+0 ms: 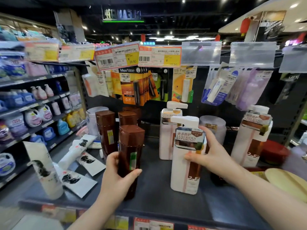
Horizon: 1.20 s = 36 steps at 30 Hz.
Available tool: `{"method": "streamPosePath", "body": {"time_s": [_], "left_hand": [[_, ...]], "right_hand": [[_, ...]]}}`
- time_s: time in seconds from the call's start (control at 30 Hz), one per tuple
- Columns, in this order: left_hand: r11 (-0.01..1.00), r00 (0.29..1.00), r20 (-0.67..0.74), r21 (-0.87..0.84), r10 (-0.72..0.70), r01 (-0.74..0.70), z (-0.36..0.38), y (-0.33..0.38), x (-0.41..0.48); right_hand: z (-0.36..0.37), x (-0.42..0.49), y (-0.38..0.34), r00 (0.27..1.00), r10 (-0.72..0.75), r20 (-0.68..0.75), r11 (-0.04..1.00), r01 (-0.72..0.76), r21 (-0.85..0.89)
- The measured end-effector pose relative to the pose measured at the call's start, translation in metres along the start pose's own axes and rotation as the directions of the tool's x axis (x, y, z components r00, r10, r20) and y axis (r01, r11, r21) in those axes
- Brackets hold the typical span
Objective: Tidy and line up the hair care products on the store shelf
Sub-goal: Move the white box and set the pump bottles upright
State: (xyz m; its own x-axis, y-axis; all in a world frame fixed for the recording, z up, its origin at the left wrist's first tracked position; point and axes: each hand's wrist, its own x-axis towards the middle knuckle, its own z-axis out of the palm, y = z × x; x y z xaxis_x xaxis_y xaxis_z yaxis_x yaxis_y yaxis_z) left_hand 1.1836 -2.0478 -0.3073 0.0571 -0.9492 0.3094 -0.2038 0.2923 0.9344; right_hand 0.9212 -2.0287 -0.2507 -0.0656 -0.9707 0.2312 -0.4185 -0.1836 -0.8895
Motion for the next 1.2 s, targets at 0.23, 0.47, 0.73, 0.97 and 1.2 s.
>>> {"method": "streamPosePath", "body": {"time_s": [0.23,0.47,0.73,0.97,1.2], "left_hand": [[1.0,1.0,0.024,0.029,-0.001,0.0,-0.006,-0.004,-0.004],[0.995,0.997,0.073,0.097,-0.01,0.003,-0.013,-0.002,-0.007],[0.989,1.0,0.02,0.146,-0.014,0.011,-0.006,-0.003,0.002],[0.985,0.992,0.104,0.166,-0.072,0.054,-0.011,-0.008,-0.001],[0.962,0.992,0.08,0.263,-0.095,0.071,-0.012,-0.011,-0.005]], "right_hand": [[0.014,0.01,0.002,0.997,0.026,0.07,1.0,-0.027,0.014],[0.023,0.0,0.017,0.984,0.11,0.142,0.993,-0.103,-0.058],[0.034,0.022,0.014,0.975,0.174,0.136,0.984,-0.168,-0.06],[0.035,0.022,0.019,0.957,0.2,0.21,0.979,-0.186,-0.084],[0.037,0.027,0.023,0.957,0.226,0.181,0.972,-0.208,-0.113]]}}
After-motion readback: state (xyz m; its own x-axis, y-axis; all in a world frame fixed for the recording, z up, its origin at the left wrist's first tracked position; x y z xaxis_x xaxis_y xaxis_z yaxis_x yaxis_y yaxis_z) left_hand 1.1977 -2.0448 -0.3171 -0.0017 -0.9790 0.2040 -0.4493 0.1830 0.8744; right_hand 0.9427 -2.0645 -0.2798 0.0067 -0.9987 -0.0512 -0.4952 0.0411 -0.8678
